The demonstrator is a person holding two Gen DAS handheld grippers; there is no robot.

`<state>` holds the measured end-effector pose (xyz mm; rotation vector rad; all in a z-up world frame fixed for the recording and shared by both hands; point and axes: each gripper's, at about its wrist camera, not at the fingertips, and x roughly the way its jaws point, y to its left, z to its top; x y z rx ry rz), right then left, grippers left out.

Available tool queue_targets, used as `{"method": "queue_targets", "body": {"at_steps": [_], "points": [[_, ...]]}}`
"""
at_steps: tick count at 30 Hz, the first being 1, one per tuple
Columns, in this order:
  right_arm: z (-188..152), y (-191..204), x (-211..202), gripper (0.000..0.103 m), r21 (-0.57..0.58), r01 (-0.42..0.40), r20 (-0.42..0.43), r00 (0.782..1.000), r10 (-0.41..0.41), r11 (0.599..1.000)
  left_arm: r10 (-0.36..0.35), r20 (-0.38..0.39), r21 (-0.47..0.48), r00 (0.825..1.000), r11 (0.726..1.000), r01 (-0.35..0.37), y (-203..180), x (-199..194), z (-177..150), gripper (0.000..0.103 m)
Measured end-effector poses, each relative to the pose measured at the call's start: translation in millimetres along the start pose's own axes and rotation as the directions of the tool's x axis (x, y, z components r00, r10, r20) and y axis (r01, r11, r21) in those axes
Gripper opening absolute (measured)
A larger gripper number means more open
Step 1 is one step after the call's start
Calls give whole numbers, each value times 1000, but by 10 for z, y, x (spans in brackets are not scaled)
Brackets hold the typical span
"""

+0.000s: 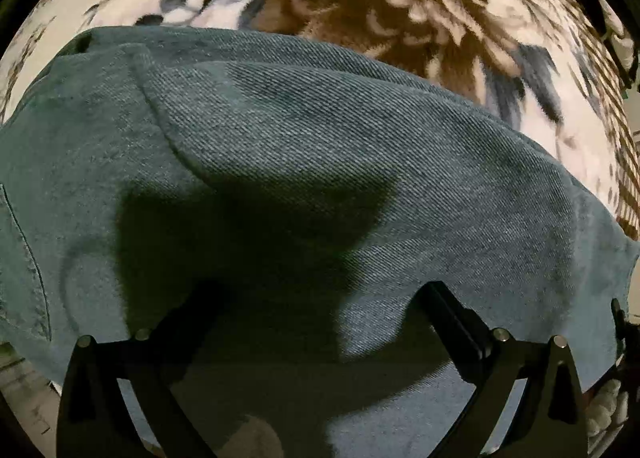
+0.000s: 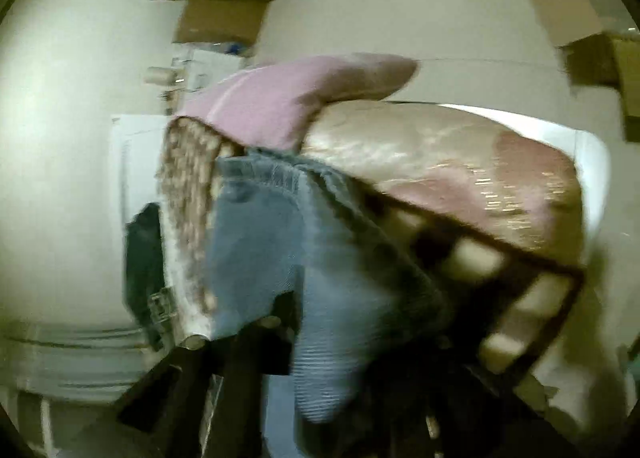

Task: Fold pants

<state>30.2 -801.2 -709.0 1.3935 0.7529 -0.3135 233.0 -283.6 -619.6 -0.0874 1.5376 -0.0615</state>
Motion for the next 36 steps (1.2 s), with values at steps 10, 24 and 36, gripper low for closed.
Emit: {"method": "queue_targets", "body": {"at_steps": [10, 24, 36], "points": [[-461, 1242, -602, 7, -290, 102, 107, 992, -74, 952, -91, 98, -70, 991, 993, 98, 80, -775, 65, 103], [-3104, 3115, 395, 7, -827, -19, -103, 988, -118, 562, -184, 227, -365, 956, 895, 258, 2053, -1513, -333, 103], [-5505, 2443, 1807, 12, -994, -86, -109, 880, -462, 69, -74, 220, -466, 973, 868, 171, 3264, -1321, -594, 103]]}}
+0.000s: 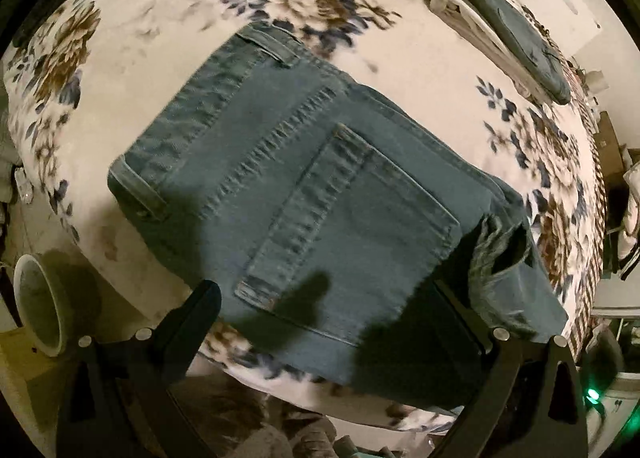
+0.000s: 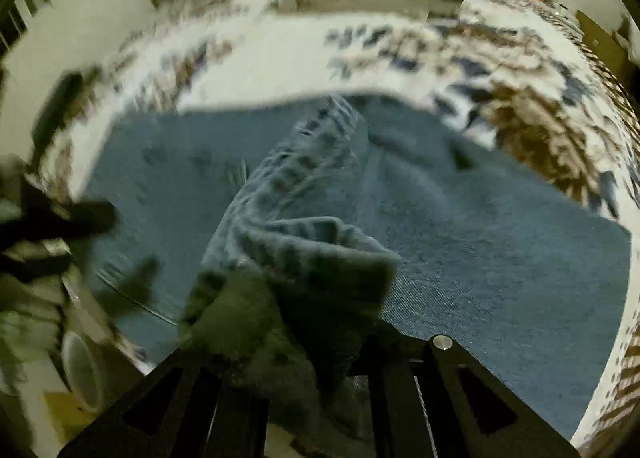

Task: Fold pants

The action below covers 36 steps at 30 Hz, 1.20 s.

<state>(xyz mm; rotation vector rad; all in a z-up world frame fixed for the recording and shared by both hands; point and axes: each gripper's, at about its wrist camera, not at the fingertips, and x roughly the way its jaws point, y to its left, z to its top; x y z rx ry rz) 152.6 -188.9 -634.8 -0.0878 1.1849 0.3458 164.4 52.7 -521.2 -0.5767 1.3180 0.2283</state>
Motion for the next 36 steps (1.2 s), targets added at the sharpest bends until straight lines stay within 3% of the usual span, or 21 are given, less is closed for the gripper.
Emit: {"method": "queue_targets", "body": {"at_steps": [2, 3, 4, 6, 8, 12, 16, 18, 19, 21, 22, 23, 25, 28, 32, 36], "points": [[23, -30, 81, 17, 18, -10, -58, 998, 11, 1000, -9, 1, 11, 1000, 1000, 9, 11, -26, 40, 103], [34, -59, 58, 32, 36, -39, -80, 996, 42, 999, -22, 1, 20, 1000, 1000, 22, -13, -41, 67, 103], [47, -102, -20, 58, 66, -85, -100, 991, 91, 994, -34, 1, 28, 999, 999, 34, -44, -50, 83, 103], [14, -261, -249, 93, 152, -176, -90, 978, 191, 973, -66, 0, 53, 998, 996, 66, -131, -79, 114, 103], [-36, -459, -527, 95, 207, -203, -47, 975, 217, 957, -97, -7, 88, 995, 991, 97, -279, -82, 136, 103], [-266, -1025, -864, 95, 354, -97, -52, 991, 123, 930, -152, -64, 166, 986, 973, 160, -622, 55, 124, 103], [-520, -1652, -874, 95, 470, 84, -144, 989, -17, 879, -91, -116, 286, 989, 950, 121, -940, 350, -22, 103], [-607, -1899, -849, 95, 534, 116, -166, 986, -31, 838, -51, -115, 339, 992, 937, 87, -1055, 513, -97, 99], [-667, -2024, -816, 95, 565, 139, -184, 982, -41, 813, -31, -119, 358, 992, 931, 72, -1092, 568, -121, 88], [-760, -2179, -755, 95, 606, 162, -202, 978, -47, 779, -18, -150, 389, 988, 918, 76, -1151, 691, -174, 57], [-793, -2251, -729, 95, 621, 172, -210, 976, -49, 764, -6, -157, 403, 988, 913, 69, -1168, 735, -206, 30], [-832, -2279, -720, 95, 629, 184, -219, 974, -55, 756, 20, -143, 423, 990, 905, 43, -1180, 746, -237, 24], [-917, -2357, -660, 95, 649, 203, -239, 969, -57, 733, 17, -114, 446, 993, 894, 35, -1158, 700, -272, 15], [-955, -2397, -589, 95, 656, 208, -250, 967, -52, 725, -39, -131, 400, 991, 912, 89, -1035, 537, -252, 8], [-947, -2414, -547, 95, 639, 214, -263, 963, -51, 739, -99, -170, 313, 981, 938, 149, -879, 318, -218, 8], [-857, -2429, -436, 95, 584, 252, -312, 947, -73, 772, -93, -245, 200, 965, 969, 144, -629, 537, -158, 8]]}}
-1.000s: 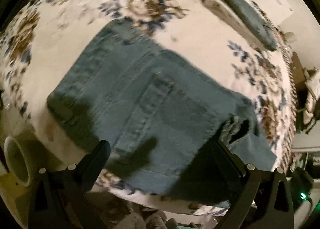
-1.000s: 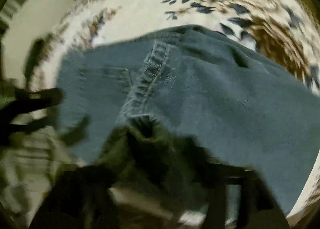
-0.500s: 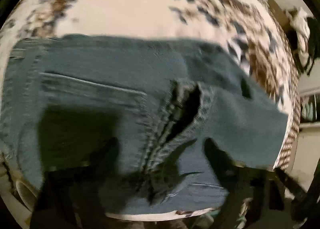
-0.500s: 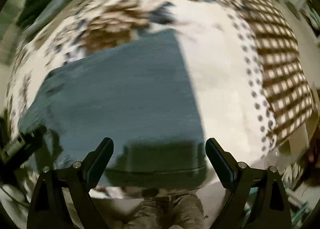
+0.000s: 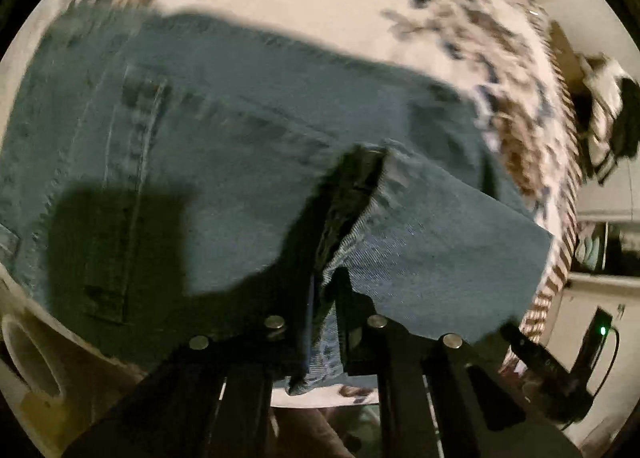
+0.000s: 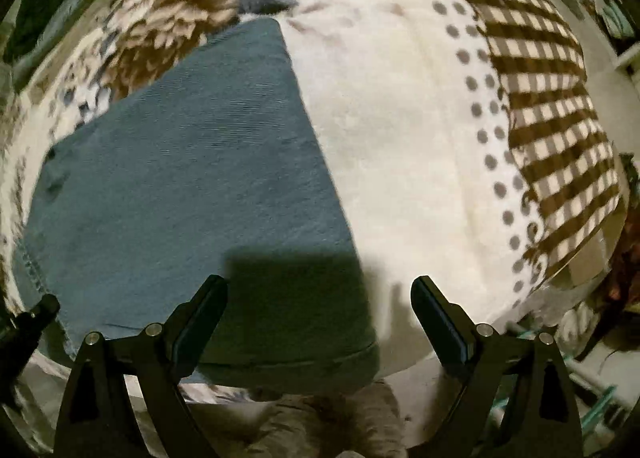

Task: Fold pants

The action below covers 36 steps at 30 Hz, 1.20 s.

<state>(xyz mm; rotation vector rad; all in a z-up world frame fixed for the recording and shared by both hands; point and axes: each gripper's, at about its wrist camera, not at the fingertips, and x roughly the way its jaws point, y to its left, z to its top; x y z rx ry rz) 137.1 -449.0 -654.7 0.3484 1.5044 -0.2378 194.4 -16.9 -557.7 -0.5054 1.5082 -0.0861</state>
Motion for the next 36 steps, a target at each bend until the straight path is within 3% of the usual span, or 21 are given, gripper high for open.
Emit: {"method": "queue_targets", "body": {"at_steps": [4, 6, 7, 8, 10, 11, 15, 18, 21, 24, 27, 30, 34, 35, 36], "points": [[75, 101, 115, 95, -41, 25, -28, 999, -26, 999, 7, -26, -19, 1000, 1000, -8, 7, 88, 41, 12], [105, 144, 125, 95, -47, 17, -28, 999, -18, 999, -7, 0, -18, 1000, 1000, 7, -2, -20, -8, 14], [118, 146, 119, 95, -49, 16, -28, 999, -17, 999, -20, 23, -23, 1000, 1000, 21, -23, -67, -10, 26], [127, 154, 87, 95, -50, 13, -25, 1000, -14, 999, -44, 51, -28, 998, 999, 46, 19, -150, -58, 48], [126, 191, 18, 95, -64, 16, -8, 1000, -16, 998, -128, 123, -58, 984, 989, 136, 144, -340, -181, 76], [121, 211, -24, 95, -77, 32, 1, 999, -32, 996, -142, 158, -93, 977, 983, 158, 258, -439, -268, 78], [66, 496, -177, 95, -171, 105, 50, 994, -98, 980, -128, 279, -274, 952, 939, 206, 782, -745, -556, 78], [58, 684, -321, 95, -206, 98, 86, 993, -81, 974, -67, 390, -426, 918, 871, 245, 1253, -888, -728, 78], [145, 868, -416, 95, -220, 78, 107, 993, -55, 972, -34, 450, -508, 892, 812, 287, 1659, -849, -746, 78], [154, 1073, -392, 95, -226, 58, 104, 994, -35, 972, -19, 491, -542, 871, 776, 322, 1950, -760, -632, 78], [184, 1272, -315, 95, -245, 48, 93, 995, -26, 968, -18, 517, -552, 856, 757, 349, 2120, -687, -447, 78], [182, 1425, -249, 95, -261, 42, 83, 996, -21, 964, 17, 535, -596, 845, 716, 363, 2194, -626, -290, 78], [155, 1568, -167, 95, -283, 41, 69, 997, -22, 958, 44, 540, -623, 840, 692, 365, 2228, -576, -154, 77], [139, 1591, -139, 95, -290, 40, 65, 998, -22, 956, 50, 553, -619, 831, 693, 370, 2214, -597, -141, 60], [129, 1603, -129, 95, -294, 37, 64, 998, -19, 955, 59, 575, -600, 816, 708, 372, 2181, -630, -119, 36]]}}
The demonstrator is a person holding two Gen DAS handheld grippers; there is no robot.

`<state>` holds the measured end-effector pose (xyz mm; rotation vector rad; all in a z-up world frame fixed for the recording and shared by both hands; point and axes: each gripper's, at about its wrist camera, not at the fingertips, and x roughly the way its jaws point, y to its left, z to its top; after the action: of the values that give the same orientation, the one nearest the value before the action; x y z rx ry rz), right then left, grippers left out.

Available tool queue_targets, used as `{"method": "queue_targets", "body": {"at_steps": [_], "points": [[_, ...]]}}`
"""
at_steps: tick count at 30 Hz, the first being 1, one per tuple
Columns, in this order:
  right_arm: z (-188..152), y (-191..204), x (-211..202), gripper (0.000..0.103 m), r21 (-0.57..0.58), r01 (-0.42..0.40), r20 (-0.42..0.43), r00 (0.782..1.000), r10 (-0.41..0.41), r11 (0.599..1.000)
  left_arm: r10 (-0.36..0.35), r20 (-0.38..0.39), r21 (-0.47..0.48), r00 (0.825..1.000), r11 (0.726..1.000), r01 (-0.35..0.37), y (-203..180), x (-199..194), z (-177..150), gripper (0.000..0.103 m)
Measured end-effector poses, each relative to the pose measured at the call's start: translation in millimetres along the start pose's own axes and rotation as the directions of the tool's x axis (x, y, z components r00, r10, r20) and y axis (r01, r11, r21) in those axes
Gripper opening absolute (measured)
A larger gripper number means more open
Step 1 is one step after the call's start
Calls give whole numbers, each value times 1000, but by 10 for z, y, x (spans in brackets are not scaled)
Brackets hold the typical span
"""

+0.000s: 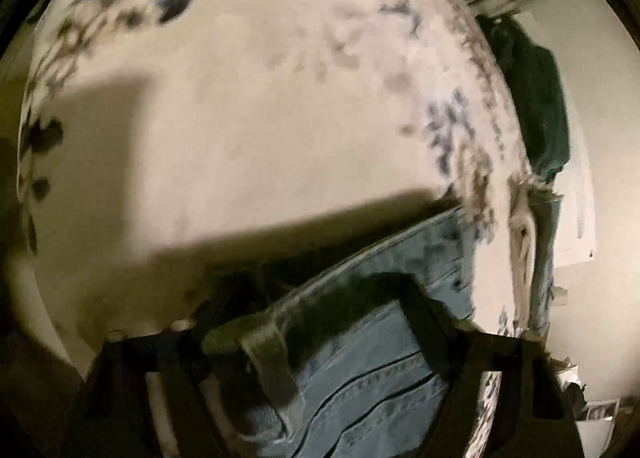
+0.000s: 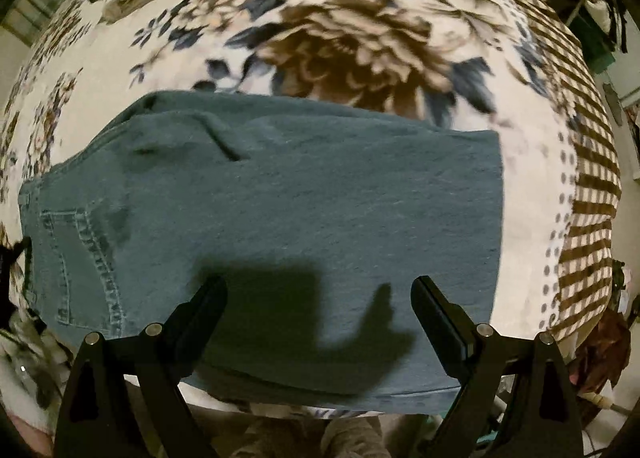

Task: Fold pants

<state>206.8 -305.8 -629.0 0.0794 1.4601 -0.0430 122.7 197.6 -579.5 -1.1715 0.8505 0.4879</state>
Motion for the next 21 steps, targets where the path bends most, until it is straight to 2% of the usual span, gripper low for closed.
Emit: {"method": "queue_targets", "body": {"at_steps": [1, 3, 6, 8, 9, 13, 15, 16, 18, 19, 21], "points": [[-8, 14, 8, 95, -4, -3, 2, 1000, 3, 1000, -38, -3, 34, 999, 999, 38, -76, -11, 18, 5], [-35, 26, 11, 95, -8, -12, 12, 1000, 12, 1000, -44, 35, 112, 998, 993, 40, -259, -153, 13, 4], [-92, -35, 40, 95, 7, -24, 13, 1000, 24, 1000, -107, 69, 251, 992, 964, 87, -660, -453, -97, 4], [-145, -130, 64, 95, 28, -31, 6, 999, 31, 999, -155, 63, 343, 986, 931, 124, -962, -672, -237, 4], [-168, -194, 72, 95, 44, -39, 0, 999, 39, 998, -181, 58, 405, 982, 903, 143, -1159, -811, -361, 4], [-222, -439, -22, 95, 78, -51, 9, 999, 50, 996, -229, 17, 550, 973, 815, 182, -1684, -1136, -936, 4], [-238, -597, -118, 95, 85, -49, 32, 998, 47, 995, -250, -31, 606, 968, 765, 217, -1928, -1210, -1329, 4], [-234, -678, -155, 95, 91, -48, 38, 998, 44, 995, -255, -53, 620, 966, 749, 232, -1985, -1223, -1492, 4], [-226, -884, -207, 95, 107, -46, 37, 998, 42, 993, -264, -100, 622, 959, 736, 267, -2085, -1221, -1750, 4], [-229, -992, -234, 95, 116, -42, 38, 999, 38, 992, -254, -106, 636, 961, 726, 262, -2134, -1216, -1850, 4], [-218, -1164, -292, 95, 125, -30, 42, 999, 25, 992, -245, -80, 652, 966, 721, 236, -2150, -1220, -1861, 4]]}}
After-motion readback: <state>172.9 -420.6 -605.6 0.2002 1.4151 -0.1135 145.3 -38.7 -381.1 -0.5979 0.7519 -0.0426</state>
